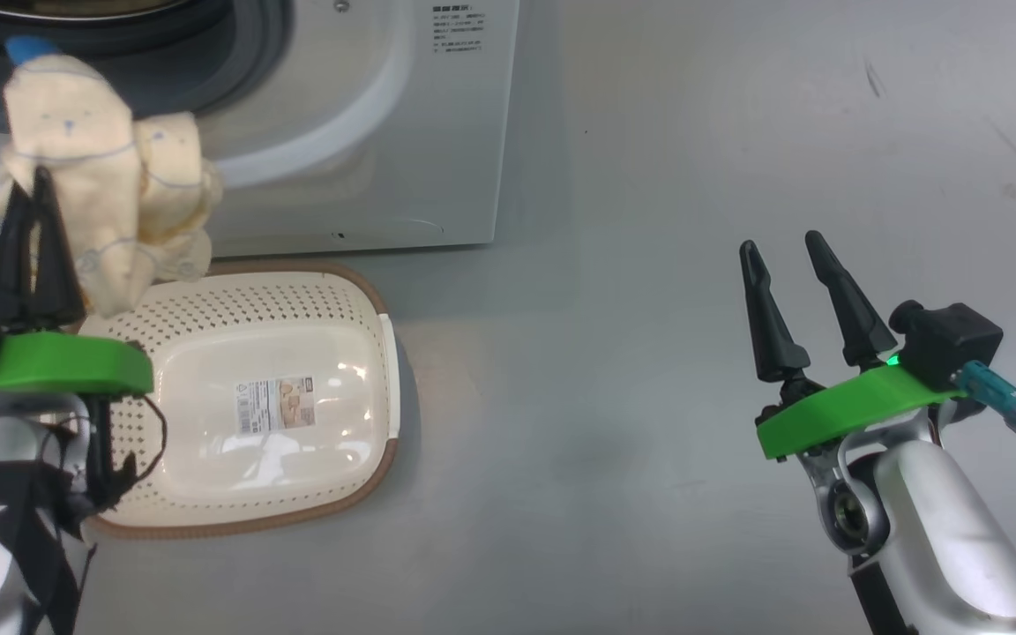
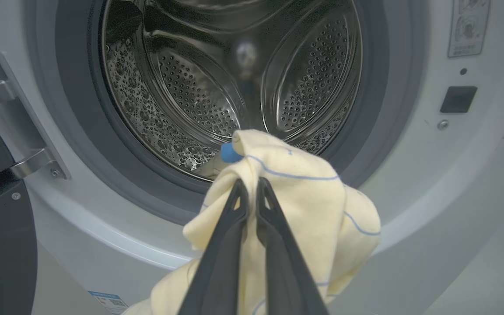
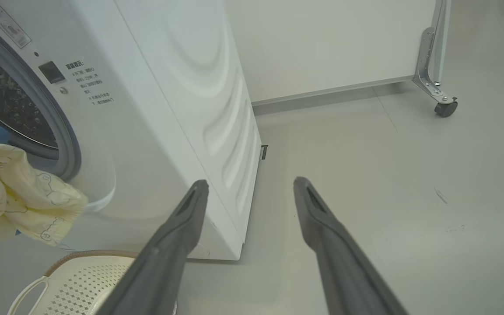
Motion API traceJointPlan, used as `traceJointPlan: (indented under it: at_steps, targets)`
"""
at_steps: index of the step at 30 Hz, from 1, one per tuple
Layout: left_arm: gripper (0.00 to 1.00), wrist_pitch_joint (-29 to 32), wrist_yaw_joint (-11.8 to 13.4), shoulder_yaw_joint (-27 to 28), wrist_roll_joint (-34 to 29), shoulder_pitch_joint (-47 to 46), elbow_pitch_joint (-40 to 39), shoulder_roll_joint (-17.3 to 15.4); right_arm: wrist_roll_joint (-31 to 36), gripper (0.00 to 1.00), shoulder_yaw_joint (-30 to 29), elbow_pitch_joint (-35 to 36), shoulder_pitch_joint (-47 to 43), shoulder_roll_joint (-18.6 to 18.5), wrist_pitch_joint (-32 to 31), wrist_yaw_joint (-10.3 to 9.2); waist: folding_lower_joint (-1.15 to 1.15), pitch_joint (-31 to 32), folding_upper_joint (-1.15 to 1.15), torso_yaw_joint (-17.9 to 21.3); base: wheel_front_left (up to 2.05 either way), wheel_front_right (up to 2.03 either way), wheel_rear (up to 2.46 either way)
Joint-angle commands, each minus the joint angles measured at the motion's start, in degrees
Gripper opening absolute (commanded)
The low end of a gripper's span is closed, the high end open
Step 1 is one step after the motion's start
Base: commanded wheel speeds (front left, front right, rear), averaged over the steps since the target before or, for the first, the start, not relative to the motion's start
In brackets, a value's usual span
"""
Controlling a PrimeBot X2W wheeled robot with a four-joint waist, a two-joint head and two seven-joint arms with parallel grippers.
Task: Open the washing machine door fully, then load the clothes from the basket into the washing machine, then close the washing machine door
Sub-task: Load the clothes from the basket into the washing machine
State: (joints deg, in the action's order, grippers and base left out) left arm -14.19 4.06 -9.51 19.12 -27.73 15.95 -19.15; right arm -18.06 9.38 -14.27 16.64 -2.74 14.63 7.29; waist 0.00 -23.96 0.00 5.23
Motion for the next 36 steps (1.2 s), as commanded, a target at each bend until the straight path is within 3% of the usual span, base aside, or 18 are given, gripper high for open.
traceJointPlan:
  at_steps: [1, 8, 19, 28, 36]
  targets:
    - [0.00, -0.81, -0.01, 3.46, 0.06, -1.97, -2.71, -3.32, 0.11, 1.00, 0.83, 1.66, -0.56, -0.14, 0.37, 0.20, 0.00, -0.49, 0.00, 0.24, 0.00, 0.00, 0.00]
    - [0.00, -0.75, -0.50, 7.69, 0.31, -8.14, -5.92, -7.03, -0.05, 1.00, 0.95, 2.03, 0.42, -0.14, 0.37, 0.20, 0.00, -3.41, 0.00, 1.14, 0.00, 0.00, 0.00]
    - [0.00, 4.01, -2.98, 8.89, 2.26, -23.02, -5.97, -11.59, -1.15, 1.00, 2.35, 2.71, 2.84, -0.14, 0.37, 0.20, 0.00, -10.26, 0.00, 3.33, 0.00, 0.00, 0.00]
    - [0.00, 7.20, -5.82, 6.14, 1.03, -38.31, 1.77, -14.29, -3.07, 1.00, 3.36, 3.31, 5.03, -0.14, 0.37, 0.20, 0.00, -16.88, 0.00, 6.68, 0.00, 0.00, 0.00]
    - [0.00, 7.69, -8.37, 4.61, 1.57, -51.36, 15.37, -14.90, -5.31, 1.00, 4.91, 3.73, 6.29, -0.14, 0.37, 0.20, 0.00, -20.73, 0.00, 10.13, 0.00, 0.00, 0.00]
